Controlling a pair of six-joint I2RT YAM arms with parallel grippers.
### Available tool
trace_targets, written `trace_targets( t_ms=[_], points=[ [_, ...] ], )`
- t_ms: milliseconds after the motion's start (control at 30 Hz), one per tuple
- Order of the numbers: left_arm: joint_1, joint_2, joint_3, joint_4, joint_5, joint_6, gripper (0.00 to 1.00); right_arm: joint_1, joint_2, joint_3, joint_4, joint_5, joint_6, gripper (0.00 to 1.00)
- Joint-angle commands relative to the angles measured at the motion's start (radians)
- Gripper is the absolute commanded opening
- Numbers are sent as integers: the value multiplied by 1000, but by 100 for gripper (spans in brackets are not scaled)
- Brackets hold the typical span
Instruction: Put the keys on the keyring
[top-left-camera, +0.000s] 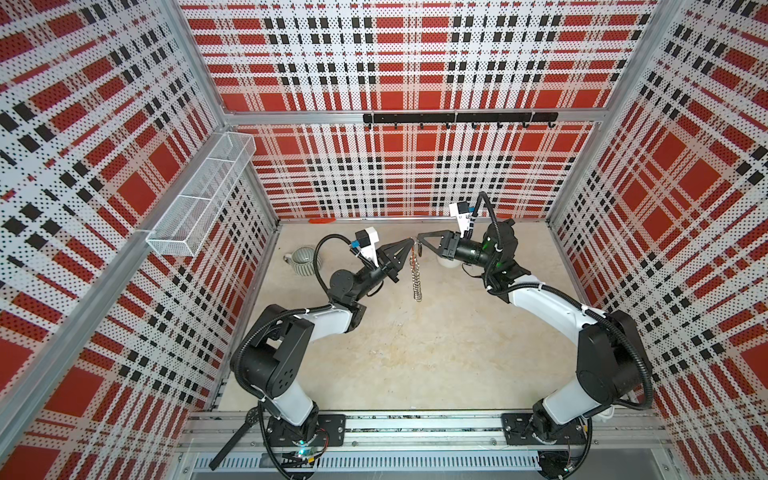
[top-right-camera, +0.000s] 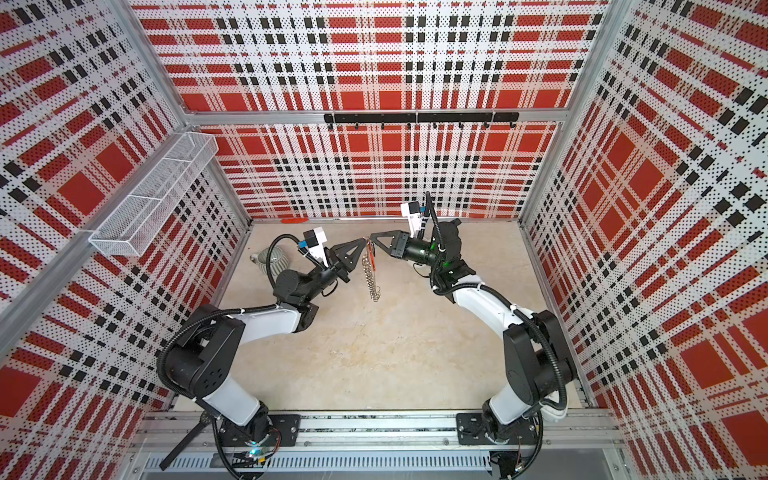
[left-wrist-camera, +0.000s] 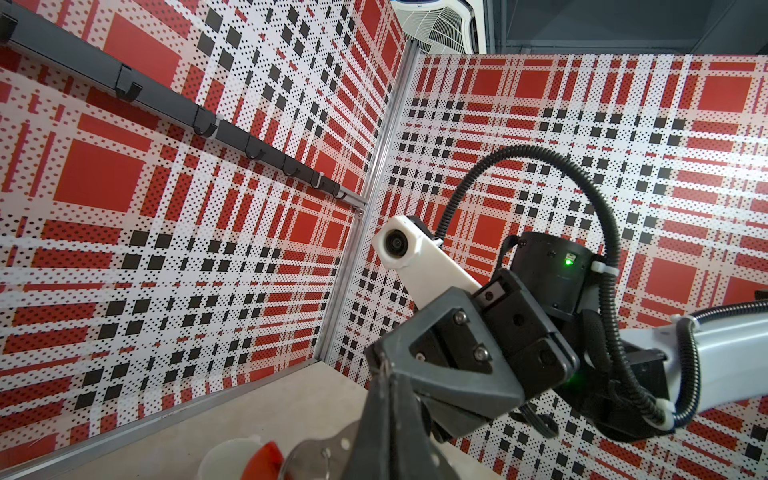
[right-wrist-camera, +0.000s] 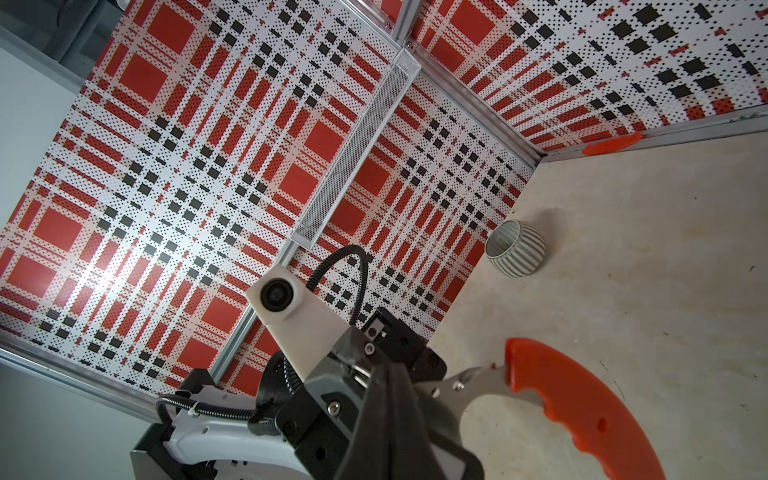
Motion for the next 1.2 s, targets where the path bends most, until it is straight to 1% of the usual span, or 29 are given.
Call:
trace_targets(
  t_ms=[0, 33, 100, 133, 167, 300, 433, 567, 667, 800, 933, 1067, 1167],
  points=[
    [-17, -8, 17, 128, 5, -12, 0, 6, 24, 11, -42, -23, 8, 7],
    [-18, -6, 17, 128, 7, -14, 0, 7, 23, 10, -45, -21, 7, 12],
    [-16, -6, 18, 126, 11, -18, 0, 5, 14, 9, -57, -14, -7, 35],
    [-16, -5, 20, 126, 13, -17, 0, 4, 9, 9, -67, -11, -16, 45],
    [-15, -6, 21, 126, 14, -20, 0, 0, 0, 7, -84, -5, -30, 49],
    [-15, -8, 23, 125, 22, -27, 0, -23, -44, 11, -164, 24, -104, 55],
    [-13, -6, 22, 125, 29, -38, 0, -51, -84, 38, -280, 63, -210, 57],
    [-8, -1, 31, 130, 46, -74, 0, -56, -113, 85, -401, 114, -363, 57],
    [0, 6, 38, 146, 53, -112, 0, -56, -125, 95, -410, 113, -437, 56],
    [1, 10, 48, 149, 56, -135, 0, -50, -114, 107, -374, 63, -460, 53],
    [1, 16, 58, 149, 57, -159, 0, -18, -78, 134, -351, 5, -478, 53],
    [0, 16, 64, 152, 60, -173, 0, 11, -54, 151, -358, -4, -499, 52],
    [0, 16, 67, 155, 57, -178, 0, 13, -58, 130, -323, -6, -483, 49]
  ],
)
